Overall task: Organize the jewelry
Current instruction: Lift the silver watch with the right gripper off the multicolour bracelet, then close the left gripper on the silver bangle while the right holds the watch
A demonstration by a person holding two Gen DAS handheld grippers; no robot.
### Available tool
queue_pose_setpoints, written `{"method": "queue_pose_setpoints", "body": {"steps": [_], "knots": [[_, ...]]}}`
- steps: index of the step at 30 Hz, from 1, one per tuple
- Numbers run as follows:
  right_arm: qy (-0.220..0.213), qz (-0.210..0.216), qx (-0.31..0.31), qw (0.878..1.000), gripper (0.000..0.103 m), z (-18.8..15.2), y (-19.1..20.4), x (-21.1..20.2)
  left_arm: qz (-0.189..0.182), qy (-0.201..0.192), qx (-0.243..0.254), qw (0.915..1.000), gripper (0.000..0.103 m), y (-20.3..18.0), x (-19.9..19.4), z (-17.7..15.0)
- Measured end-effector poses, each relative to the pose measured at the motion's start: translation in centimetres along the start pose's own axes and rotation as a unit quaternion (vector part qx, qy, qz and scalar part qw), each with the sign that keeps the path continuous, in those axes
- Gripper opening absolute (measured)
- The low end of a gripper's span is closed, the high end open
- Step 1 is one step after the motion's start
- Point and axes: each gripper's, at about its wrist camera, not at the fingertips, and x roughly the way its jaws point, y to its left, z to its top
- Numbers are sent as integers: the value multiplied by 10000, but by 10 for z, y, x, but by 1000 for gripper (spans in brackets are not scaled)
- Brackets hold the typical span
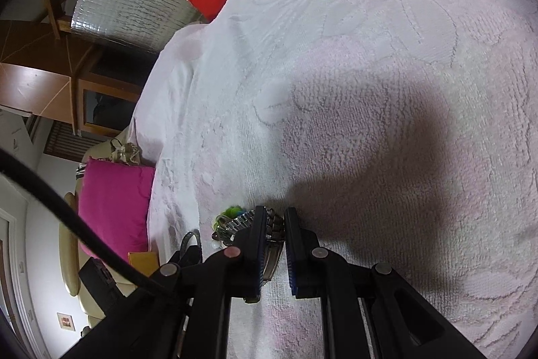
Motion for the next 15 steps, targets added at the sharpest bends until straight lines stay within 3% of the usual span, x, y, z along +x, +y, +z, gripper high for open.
{"method": "queue_pose_setpoints", "body": {"steps": [15], "knots": [[-283, 32, -262, 9993, 12, -9, -3, -1, 54, 209, -4, 9998, 74, 1, -1, 0]]}}
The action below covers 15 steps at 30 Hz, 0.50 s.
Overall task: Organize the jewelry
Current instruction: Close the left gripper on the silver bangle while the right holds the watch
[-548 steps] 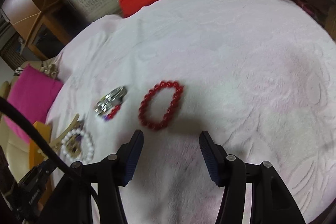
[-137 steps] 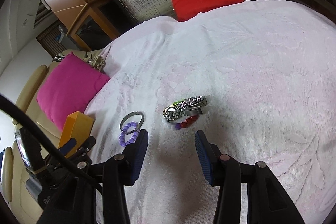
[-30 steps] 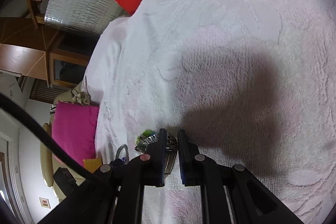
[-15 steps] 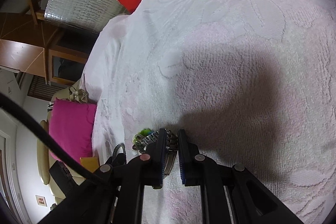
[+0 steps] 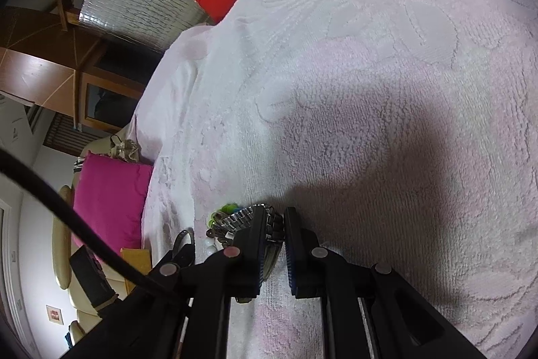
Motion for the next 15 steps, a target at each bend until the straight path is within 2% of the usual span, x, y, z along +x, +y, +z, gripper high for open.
{"method": "queue_pose_setpoints", "body": {"steps": [7, 15], "knots": [[-266, 175, -119, 9994, 12, -5, -4, -3, -110, 97, -5, 9999, 73, 4, 0, 2], [-327, 194, -137, 9992, 11, -7, -5, -3, -236, 159, -119, 9995, 63, 19, -3, 5]]}}
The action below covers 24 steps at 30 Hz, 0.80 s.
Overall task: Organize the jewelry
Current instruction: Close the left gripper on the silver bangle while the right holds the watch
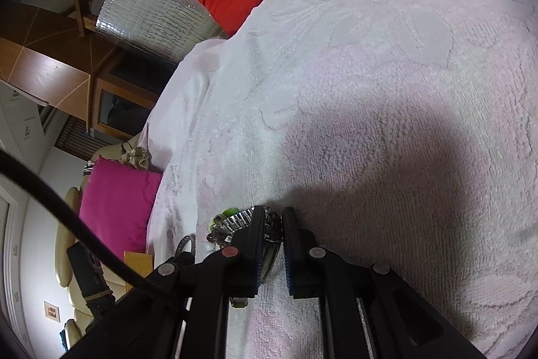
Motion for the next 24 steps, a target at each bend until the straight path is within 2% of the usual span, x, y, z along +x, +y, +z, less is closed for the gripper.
{"method": "queue_pose_setpoints", "body": {"steps": [11, 20, 24], "knots": [[-37, -324, -148, 9994, 12, -6, 9, -1, 95, -3, 71, 9999, 62, -3, -2, -3], [-143, -366, -112, 9992, 11, -18, 9, -10, -28, -8, -93, 10000, 62, -8, -11, -5], [-138, -439, -259, 9986, 10, -20, 17, -14, 80, -124, -74, 9999, 62, -10, -19, -3]]}}
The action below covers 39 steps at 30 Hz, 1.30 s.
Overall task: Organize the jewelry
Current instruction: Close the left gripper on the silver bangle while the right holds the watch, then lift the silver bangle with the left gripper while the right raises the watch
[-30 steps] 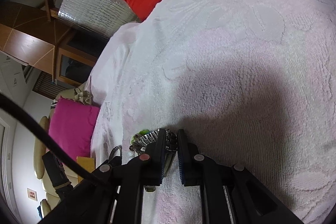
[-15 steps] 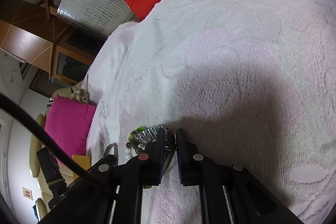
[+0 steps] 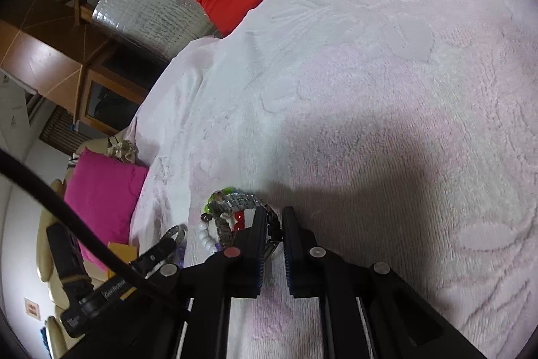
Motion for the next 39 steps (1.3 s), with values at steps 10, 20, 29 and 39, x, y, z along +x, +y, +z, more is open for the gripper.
{"method": "queue_pose_setpoints", "body": {"steps": [10, 20, 29, 39], "knots": [[113, 415, 39, 9991, 11, 2, 26, -1, 557, -216, 186, 9980, 62, 16, -14, -4], [114, 654, -122, 9977, 12, 6, 50, -5, 817, -438, 327, 9952, 62, 42, -29, -16], [-188, 955, -228, 9950, 12, 9, 57, -24, 733, -713, 351, 9941, 62, 38, -54, -28], [-526, 1208, -626, 9893, 12, 5, 75, -40, 913, -1130, 530, 9880, 58, 28, -82, -37]]}}
